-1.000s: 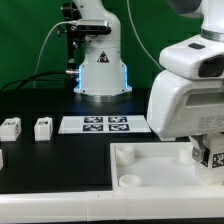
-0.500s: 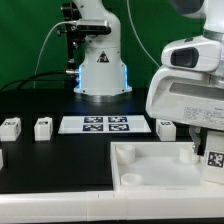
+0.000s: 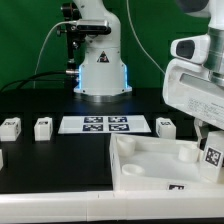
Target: Assemble one leg
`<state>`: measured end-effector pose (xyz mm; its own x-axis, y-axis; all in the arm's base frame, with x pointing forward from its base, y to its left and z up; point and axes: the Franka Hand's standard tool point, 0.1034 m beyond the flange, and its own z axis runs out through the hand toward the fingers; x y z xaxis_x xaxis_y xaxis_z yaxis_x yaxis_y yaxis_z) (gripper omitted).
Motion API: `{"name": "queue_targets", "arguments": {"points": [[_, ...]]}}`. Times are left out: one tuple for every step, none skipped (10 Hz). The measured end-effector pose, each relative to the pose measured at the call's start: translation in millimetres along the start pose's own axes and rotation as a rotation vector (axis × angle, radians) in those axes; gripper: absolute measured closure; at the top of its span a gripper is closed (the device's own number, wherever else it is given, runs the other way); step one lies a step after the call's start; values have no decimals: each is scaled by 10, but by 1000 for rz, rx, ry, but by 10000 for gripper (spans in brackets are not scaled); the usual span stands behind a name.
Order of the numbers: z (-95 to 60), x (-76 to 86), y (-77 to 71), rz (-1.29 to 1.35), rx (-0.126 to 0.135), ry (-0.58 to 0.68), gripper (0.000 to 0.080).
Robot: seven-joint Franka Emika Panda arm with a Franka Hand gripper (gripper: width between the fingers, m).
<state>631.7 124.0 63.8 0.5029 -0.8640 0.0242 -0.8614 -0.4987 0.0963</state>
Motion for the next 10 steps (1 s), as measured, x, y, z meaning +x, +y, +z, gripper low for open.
{"name": "queue_targets", "arguments": {"points": [[1,1,1,-5,0,0,502],[7,1,2,-29,-1,0,502],[9,3,4,-84,-1,0,297],[10,2,4,-93,-1,-1,297],[12,6,6,-156,-2,2,181],[15,12,9,-329,-5,5,160],[17,16,11,-460,-6,6,160],[20,18,12,-583,-7,6,151],[20,14,11,-675,-9,8,151],[20,27,15,-813,-16,15,151]]}}
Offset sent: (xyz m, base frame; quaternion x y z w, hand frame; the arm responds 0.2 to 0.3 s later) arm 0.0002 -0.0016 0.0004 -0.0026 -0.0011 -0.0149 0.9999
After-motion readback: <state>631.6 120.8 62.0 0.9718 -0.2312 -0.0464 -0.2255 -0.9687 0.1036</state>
